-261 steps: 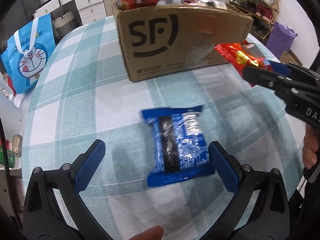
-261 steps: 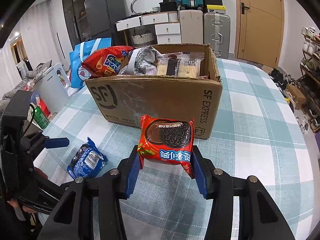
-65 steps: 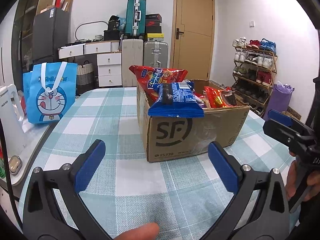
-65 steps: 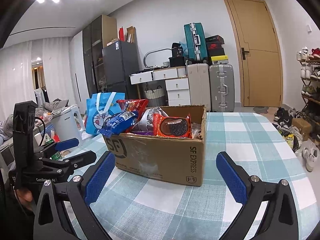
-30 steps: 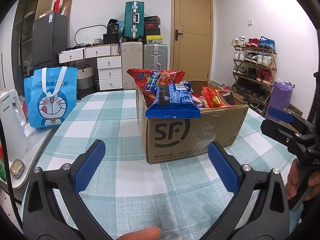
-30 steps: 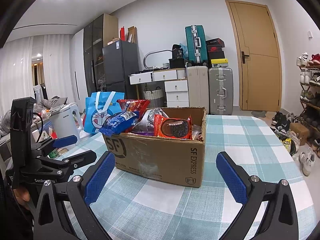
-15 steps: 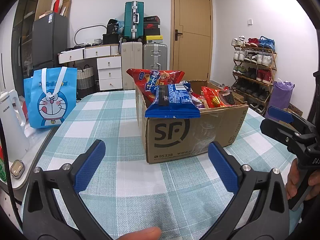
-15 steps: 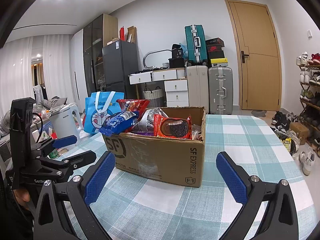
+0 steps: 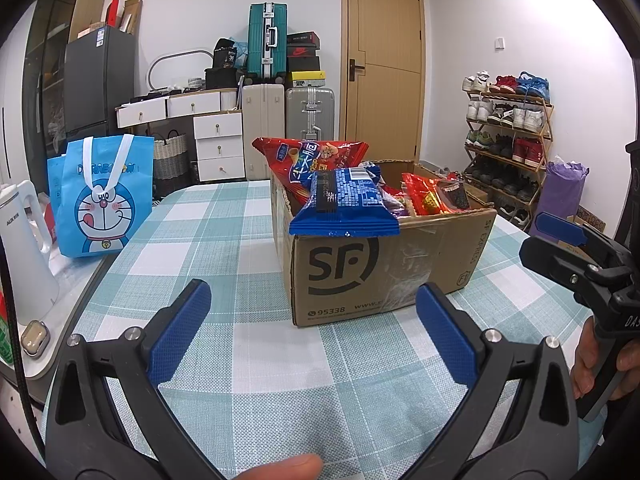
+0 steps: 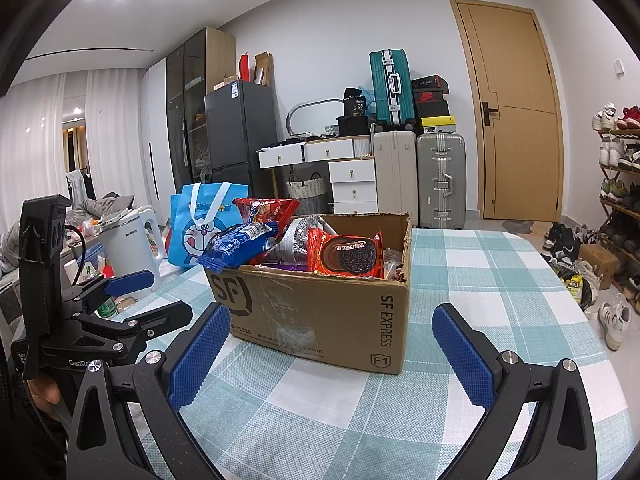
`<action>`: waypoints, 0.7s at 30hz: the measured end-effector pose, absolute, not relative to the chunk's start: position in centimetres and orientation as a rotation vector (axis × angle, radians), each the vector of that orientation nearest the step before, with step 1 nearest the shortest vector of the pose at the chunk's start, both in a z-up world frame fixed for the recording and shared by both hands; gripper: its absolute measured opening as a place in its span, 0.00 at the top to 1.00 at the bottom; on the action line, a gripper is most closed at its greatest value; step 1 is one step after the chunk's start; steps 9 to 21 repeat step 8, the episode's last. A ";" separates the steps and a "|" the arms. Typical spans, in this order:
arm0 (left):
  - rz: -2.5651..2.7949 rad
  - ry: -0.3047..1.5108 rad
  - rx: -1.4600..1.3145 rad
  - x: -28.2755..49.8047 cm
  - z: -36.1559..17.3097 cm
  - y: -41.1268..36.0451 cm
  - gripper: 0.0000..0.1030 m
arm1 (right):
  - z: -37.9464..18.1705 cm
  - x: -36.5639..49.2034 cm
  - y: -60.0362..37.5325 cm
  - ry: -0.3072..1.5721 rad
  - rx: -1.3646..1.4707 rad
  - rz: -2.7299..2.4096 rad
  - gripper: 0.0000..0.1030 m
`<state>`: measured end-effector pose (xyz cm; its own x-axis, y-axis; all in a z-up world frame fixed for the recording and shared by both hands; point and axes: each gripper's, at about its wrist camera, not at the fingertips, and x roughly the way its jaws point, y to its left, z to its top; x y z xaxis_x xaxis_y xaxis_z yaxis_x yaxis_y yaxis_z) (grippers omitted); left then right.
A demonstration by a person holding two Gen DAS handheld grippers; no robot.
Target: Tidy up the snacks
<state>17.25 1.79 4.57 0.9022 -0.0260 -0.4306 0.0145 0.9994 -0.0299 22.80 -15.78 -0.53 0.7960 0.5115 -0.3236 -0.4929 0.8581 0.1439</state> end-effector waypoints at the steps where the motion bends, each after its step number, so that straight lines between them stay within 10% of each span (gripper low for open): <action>1: -0.021 0.445 -0.027 17.2 4.6 1.8 0.01 | -0.5 22.8 -15.8 0.363 0.053 0.540 0.00; 21: -0.020 0.445 -0.026 17.2 4.5 1.8 0.01 | -0.5 22.8 -15.8 0.363 0.053 0.540 0.00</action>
